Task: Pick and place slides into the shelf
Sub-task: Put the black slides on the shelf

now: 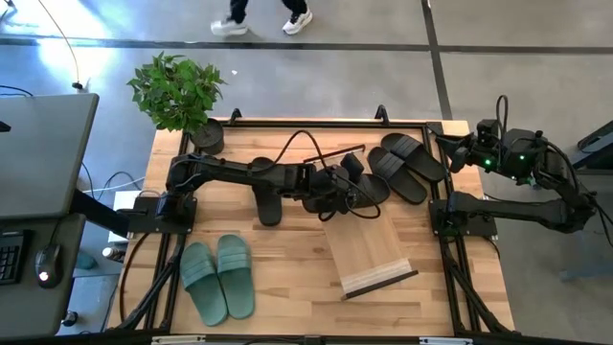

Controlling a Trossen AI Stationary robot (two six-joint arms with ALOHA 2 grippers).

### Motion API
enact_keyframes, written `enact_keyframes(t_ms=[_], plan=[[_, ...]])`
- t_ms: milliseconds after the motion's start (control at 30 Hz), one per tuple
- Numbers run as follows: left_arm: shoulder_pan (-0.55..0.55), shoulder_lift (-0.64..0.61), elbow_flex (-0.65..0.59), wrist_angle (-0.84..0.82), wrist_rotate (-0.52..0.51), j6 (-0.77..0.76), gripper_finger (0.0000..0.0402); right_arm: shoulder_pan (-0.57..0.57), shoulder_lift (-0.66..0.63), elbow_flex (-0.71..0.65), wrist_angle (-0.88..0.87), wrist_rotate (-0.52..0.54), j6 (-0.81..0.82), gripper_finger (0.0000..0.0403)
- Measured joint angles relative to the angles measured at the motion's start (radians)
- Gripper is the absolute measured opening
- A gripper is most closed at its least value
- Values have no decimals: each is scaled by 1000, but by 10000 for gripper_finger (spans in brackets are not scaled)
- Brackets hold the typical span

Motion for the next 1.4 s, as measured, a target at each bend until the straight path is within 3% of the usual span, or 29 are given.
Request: enact_keyframes(t_ms=[233, 433, 733, 1200, 1400], plan=[[-28, -4, 8, -63, -76, -9, 169, 0, 0, 0, 0, -3, -1, 103], [-39, -5, 66, -124, -79, -24, 168, 0, 0, 0, 0, -3, -3, 103], [-46, -7, 176, -406, -80, -122, 168, 0, 0, 0, 0, -8, -3, 103], [-120, -7, 433, -939, -87, -504, 168, 0, 0, 0, 0, -47, -3, 103], [-159, -8, 540, -1169, -29, -799, 168, 0, 0, 0, 0, -52, -3, 103]])
